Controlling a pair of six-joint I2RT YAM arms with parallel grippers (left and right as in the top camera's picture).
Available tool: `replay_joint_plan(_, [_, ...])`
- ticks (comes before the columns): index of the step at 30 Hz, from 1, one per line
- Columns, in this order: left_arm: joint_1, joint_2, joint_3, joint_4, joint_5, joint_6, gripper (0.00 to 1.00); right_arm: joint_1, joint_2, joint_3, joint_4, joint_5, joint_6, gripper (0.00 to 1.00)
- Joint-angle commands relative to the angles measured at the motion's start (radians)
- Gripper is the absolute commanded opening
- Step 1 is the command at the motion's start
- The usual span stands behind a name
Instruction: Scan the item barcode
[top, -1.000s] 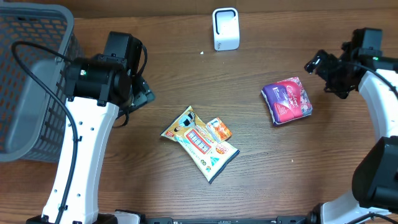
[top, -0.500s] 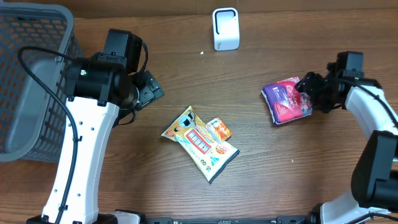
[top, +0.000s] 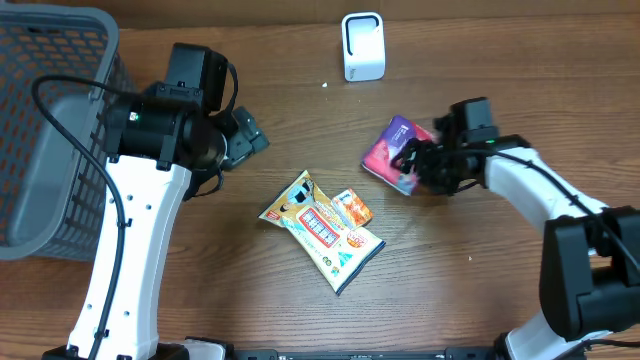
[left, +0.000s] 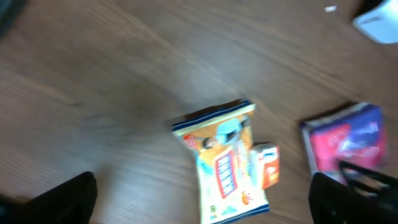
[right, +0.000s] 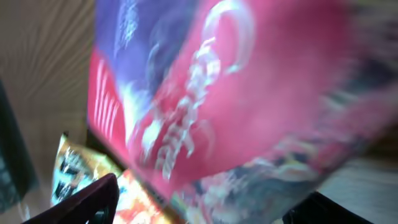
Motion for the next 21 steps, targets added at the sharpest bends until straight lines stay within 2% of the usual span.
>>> replay_joint_plan(1, [0.002,0.035,0.0,0.058,0.123,0.106,1.0,-0.006,0.003,0.079,-0.03,-0.021,-0.012,0.83])
replay_joint_plan(6, [0.002,0.151,0.0,0.166,0.368,0.31,1.0,-0.037,0.002,0.21,-0.197,0.014,-0.072,0.9])
replay_joint_plan(11, [-0.027,0.316,0.0,0.286,0.575,0.429,0.99,-0.104,0.001,0.298,-0.308,0.117,-0.07,0.96])
replay_joint_plan(13, [-0.045,0.364,0.0,0.33,0.619,0.463,0.96,-0.124,0.001,0.296,-0.308,0.119,-0.063,0.96])
replay_joint_plan(17, [-0.087,0.433,0.0,0.404,0.631,0.501,0.97,-0.143,0.005,0.269,-0.269,0.234,-0.023,0.95])
replay_joint_plan(19, [-0.11,0.459,0.0,0.437,0.627,0.508,0.97,-0.144,0.017,0.244,-0.208,0.255,0.024,0.89])
replay_joint_plan(21, [-0.122,0.47,0.0,0.467,0.61,0.507,0.99,-0.144,0.031,0.229,-0.14,0.23,0.024,0.88])
